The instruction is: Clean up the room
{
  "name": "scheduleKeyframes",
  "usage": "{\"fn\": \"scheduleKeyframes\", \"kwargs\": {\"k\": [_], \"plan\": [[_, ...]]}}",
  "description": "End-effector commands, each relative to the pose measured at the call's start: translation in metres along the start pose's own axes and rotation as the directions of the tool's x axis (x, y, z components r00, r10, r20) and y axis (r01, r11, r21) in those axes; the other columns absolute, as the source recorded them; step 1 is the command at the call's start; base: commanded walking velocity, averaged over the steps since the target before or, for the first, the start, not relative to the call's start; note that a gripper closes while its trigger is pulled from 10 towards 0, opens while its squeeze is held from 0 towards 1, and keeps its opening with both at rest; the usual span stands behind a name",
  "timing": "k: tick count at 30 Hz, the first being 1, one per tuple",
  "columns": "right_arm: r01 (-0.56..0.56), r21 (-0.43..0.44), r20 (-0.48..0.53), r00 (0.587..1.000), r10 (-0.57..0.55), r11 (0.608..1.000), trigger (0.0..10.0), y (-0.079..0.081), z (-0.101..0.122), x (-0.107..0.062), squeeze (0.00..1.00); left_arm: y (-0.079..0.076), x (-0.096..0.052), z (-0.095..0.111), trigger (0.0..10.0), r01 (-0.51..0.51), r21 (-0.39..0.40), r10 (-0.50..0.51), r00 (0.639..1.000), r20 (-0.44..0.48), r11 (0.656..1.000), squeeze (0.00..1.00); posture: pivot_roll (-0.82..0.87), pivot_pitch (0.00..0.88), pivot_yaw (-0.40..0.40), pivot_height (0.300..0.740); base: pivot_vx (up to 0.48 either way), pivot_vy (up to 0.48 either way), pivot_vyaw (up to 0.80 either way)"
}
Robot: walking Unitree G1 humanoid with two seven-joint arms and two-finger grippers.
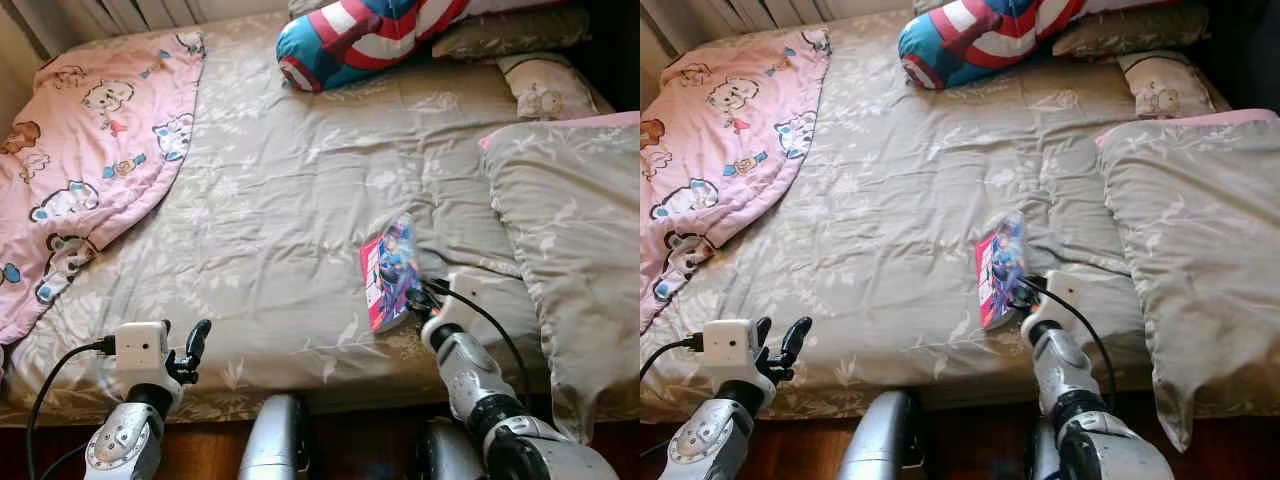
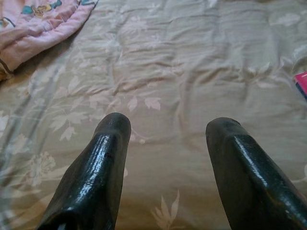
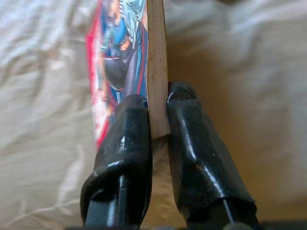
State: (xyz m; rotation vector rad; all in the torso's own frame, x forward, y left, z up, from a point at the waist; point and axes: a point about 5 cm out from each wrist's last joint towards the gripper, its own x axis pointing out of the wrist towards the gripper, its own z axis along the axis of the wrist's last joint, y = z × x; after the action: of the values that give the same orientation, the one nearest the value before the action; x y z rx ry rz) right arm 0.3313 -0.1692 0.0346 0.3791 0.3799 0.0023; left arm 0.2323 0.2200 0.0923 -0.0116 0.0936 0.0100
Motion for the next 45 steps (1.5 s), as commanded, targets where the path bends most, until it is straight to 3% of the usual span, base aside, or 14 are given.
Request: {"fn": "scheduleKeyframes", "kwargs": {"k": [1,16,27,28,29,34,36,41,42,43,44,45], "plan": [[0.013,0.005,-0.044,0.999,-0.012,1.000,10.0,0.001,-0.011,-0.002,0.00,0.004,-0.006,-0.003,10.0,-0.002,0.015,0.002,1.000,-0.031,1.000,0.00,0.17,0.299,0.150,0.648,0.000,0.000,0.00],[0.149,-0.002,-0.070,0.986,-0.149,0.989,10.0,-0.021,-0.015,-0.008,0.00,0.002,-0.006,-0.001,10.0,-0.001,0.023,0.002,0.999,-0.045,1.000,0.00,0.18,0.309,0.156,0.648,0.000,0.000,0.00],[0.176,-0.010,-0.066,0.982,-0.176,0.984,10.0,-0.027,-0.012,-0.008,0.00,0.001,-0.005,-0.001,10.0,-0.001,0.022,0.002,0.999,-0.049,1.000,0.00,0.17,0.308,0.159,0.648,0.000,0.000,0.00],[0.180,-0.012,-0.065,0.982,-0.180,0.984,10.0,-0.028,-0.011,-0.008,0.15,0.001,-0.005,-0.001,10.0,0.000,0.022,0.001,0.999,-0.050,1.000,0.00,0.17,0.308,0.160,0.648,0.000,0.000,0.00],[0.183,-0.012,-0.063,0.981,-0.184,0.983,10.0,-0.029,-0.011,-0.009,0.40,0.001,-0.005,-0.001,10.0,0.000,0.022,0.001,0.999,-0.050,1.000,0.00,0.17,0.308,0.161,0.648,0.000,0.000,0.00],[0.196,-0.025,-0.062,0.978,-0.197,0.980,10.0,-0.031,-0.010,-0.009,0.41,0.001,-0.005,-0.001,10.0,0.000,0.023,0.001,0.999,-0.053,1.000,0.00,0.17,0.308,0.161,0.648,0.000,0.000,0.00],[0.216,-0.029,-0.057,0.974,-0.217,0.976,10.0,-0.033,-0.010,-0.010,0.32,0.001,-0.005,-0.001,10.0,0.000,0.025,0.001,0.999,-0.054,1.000,0.00,0.17,0.307,0.161,0.648,0.000,0.000,0.00],[0.239,-0.026,-0.059,0.969,-0.240,0.971,10.0,-0.037,-0.010,-0.011,0.35,0.001,-0.004,-0.002,10.0,-0.001,0.026,0.003,0.999,-0.054,1.000,0.00,0.17,0.306,0.162,0.648,0.000,0.000,0.00],[0.238,-0.023,-0.060,0.969,-0.239,0.971,10.0,-0.037,-0.010,-0.011,0.40,0.001,-0.004,-0.002,10.0,-0.001,0.026,0.002,0.999,-0.054,1.000,0.00,0.17,0.305,0.162,0.648,0.000,0.000,0.00],[0.239,-0.022,-0.059,0.969,-0.240,0.971,10.0,-0.037,-0.010,-0.011,0.92,0.001,-0.004,-0.002,10.0,-0.001,0.026,0.002,0.998,-0.055,1.000,0.00,0.17,0.304,0.163,0.648,0.000,0.000,0.00],[0.244,-0.019,-0.058,0.968,-0.244,0.970,10.0,-0.037,-0.010,-0.011,1.00,0.001,-0.004,-0.002,10.0,0.000,0.026,0.001,0.998,-0.056,1.000,0.00,0.17,0.304,0.164,0.648,0.000,0.000,0.00],[0.249,-0.013,-0.057,0.967,-0.250,0.968,10.0,-0.037,-0.010,-0.011,1.00,0.001,-0.004,-0.002,10.0,0.001,0.026,0.000,0.998,-0.057,1.000,0.00,0.17,0.303,0.164,0.648,0.000,0.000,0.00]]}}
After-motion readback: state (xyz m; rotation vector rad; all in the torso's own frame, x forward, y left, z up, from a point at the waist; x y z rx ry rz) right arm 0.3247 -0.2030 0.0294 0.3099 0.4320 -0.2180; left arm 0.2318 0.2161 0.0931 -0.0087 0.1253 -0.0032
